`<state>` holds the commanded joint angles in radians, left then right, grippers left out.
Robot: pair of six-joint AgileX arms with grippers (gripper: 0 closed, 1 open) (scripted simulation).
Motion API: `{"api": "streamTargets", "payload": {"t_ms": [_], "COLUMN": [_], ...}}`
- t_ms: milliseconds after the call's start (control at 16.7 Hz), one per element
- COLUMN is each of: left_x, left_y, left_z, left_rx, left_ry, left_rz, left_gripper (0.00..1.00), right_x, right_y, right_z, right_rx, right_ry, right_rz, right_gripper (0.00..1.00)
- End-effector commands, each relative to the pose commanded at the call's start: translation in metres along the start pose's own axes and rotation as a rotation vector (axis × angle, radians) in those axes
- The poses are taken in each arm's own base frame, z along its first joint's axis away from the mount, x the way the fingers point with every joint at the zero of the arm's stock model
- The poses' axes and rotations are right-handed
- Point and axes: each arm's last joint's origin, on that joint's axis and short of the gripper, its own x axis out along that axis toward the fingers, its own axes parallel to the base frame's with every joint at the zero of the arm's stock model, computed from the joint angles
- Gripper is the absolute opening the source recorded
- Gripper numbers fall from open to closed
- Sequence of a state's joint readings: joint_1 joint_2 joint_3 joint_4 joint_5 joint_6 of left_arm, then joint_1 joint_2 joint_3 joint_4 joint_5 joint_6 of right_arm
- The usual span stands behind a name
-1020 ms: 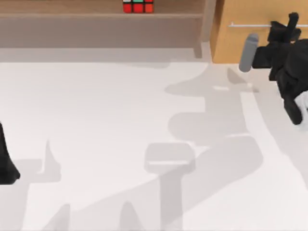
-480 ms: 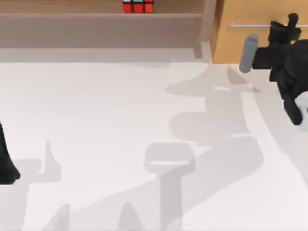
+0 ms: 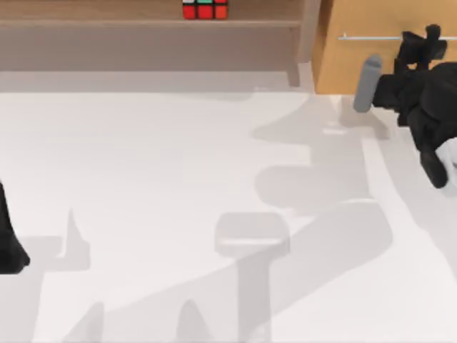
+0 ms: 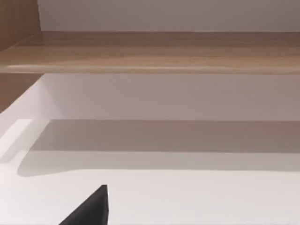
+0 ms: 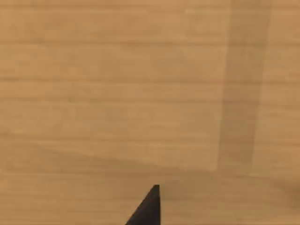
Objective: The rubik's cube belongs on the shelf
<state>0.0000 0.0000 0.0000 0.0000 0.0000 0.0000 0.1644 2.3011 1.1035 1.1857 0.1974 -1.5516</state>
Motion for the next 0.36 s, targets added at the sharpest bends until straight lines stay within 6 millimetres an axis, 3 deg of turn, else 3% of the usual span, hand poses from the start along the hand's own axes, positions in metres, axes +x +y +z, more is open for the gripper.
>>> {"api": "streamTargets", "payload": {"t_ms": [360], "left_x": [0.0], "left_y": [0.0], "left_z": [0.0], "left_rx": [0.0], "left_ry": [0.0], "left_rz": [0.0], "left_gripper": [1.0], "right_x": [0.0], "right_y": [0.0], "right_z": [0.0], "right_rx": [0.0], "right_ry": [0.0], "right_rz": [0.0], "right_gripper": [1.0]}}
